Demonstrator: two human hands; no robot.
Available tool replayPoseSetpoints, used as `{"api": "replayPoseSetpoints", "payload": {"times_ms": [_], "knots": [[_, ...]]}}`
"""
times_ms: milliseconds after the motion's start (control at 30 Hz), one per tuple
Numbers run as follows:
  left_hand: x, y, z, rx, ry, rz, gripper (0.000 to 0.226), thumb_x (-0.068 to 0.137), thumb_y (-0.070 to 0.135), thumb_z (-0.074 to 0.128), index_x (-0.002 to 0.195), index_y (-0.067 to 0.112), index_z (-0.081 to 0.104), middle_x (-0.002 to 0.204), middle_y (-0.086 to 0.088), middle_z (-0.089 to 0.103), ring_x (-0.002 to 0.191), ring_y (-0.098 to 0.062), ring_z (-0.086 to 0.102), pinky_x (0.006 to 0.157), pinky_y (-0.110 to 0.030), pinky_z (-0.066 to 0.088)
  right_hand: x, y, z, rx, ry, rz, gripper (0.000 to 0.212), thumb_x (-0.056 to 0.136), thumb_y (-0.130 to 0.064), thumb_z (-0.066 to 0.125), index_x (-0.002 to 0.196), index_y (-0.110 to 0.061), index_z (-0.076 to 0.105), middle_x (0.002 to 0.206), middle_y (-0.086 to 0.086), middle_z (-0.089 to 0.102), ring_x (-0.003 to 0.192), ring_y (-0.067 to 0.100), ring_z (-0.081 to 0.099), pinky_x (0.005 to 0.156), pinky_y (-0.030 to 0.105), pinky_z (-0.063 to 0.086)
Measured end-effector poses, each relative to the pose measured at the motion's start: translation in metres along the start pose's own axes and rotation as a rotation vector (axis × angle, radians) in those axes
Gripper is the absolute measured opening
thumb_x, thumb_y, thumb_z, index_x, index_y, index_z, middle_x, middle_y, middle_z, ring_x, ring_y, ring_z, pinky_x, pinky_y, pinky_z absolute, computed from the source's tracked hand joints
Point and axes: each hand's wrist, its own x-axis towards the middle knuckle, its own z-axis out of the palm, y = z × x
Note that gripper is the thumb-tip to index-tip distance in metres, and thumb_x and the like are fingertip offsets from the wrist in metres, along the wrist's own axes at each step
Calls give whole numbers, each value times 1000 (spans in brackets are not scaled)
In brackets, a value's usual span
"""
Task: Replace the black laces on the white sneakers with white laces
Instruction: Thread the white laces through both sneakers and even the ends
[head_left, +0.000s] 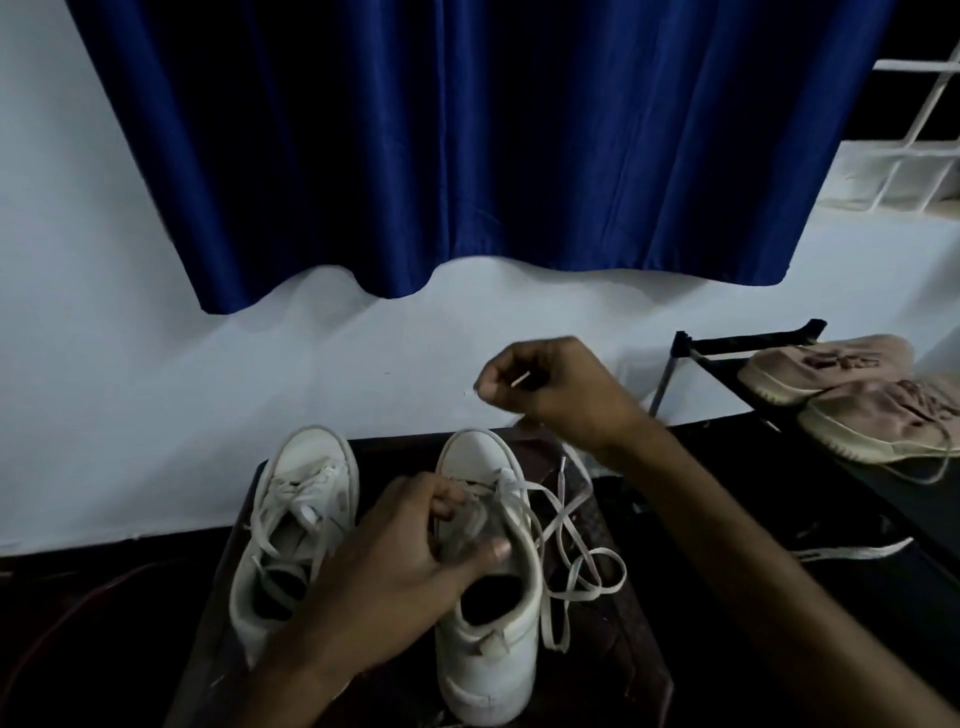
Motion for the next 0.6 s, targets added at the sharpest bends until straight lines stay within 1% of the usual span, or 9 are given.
{"api": "replayPoseSetpoints", "payload": {"times_ms": [67,133,200,300,367,433,500,533,600], "knots": [[4,1,4,15,60,-4,48,61,74,63,98,44,57,100,23,58,88,6,59,82,-28,52,-8,18,12,64,-29,23,4,87,-11,73,88,-7,74,78,8,72,61,6,60,54,18,49],[6,7,7,60,149,-9,37,66,63,65,93,39,59,95,22,59,85,6,58,77,-22,50,-16,32,21,125,-62,45,3,87,-8,73,88,-5,74,73,6,71,62,7,61,57,19,49],[8,13,9,115,240,-10,28,69,57,64,87,35,61,86,20,62,79,4,59,70,-21,48,-16,44,25,158,-95,48,3,85,-6,74,88,-6,74,79,12,73,70,16,64,66,29,55],[10,9,7,68,333,-29,21,76,51,61,77,31,66,72,18,67,71,4,62,69,-30,52,-15,53,28,238,-135,78,15,80,1,77,93,-1,70,86,24,71,78,26,66,82,47,55],[13,4,5,-26,328,-63,19,77,46,61,74,30,69,70,20,68,69,3,63,71,-32,53,-17,58,29,305,-134,112,20,76,6,78,91,2,66,84,27,70,80,29,67,86,49,54],[15,2,3,-124,291,-100,22,71,45,56,73,29,71,70,19,70,69,1,65,74,-35,54,-19,60,30,344,-118,117,22,74,10,78,87,0,64,81,27,70,77,28,68,83,43,54],[17,-1,2,-224,251,-133,26,69,44,53,79,32,73,73,16,72,73,-5,68,75,-40,55,-18,58,30,369,-115,97,25,72,13,78,85,-1,61,77,24,71,73,24,70,79,35,55],[18,-4,3,-264,233,-149,26,69,45,53,83,36,73,74,14,73,75,-9,69,74,-43,56,-17,57,31,378,-114,87,26,72,13,78,85,-1,61,77,23,71,72,23,70,78,35,56],[19,-9,4,-303,209,-172,27,68,48,53,86,40,72,76,12,73,77,-14,69,71,-45,54,-17,55,33,391,-88,64,27,70,13,79,84,0,60,77,26,71,73,27,69,79,43,56]]}}
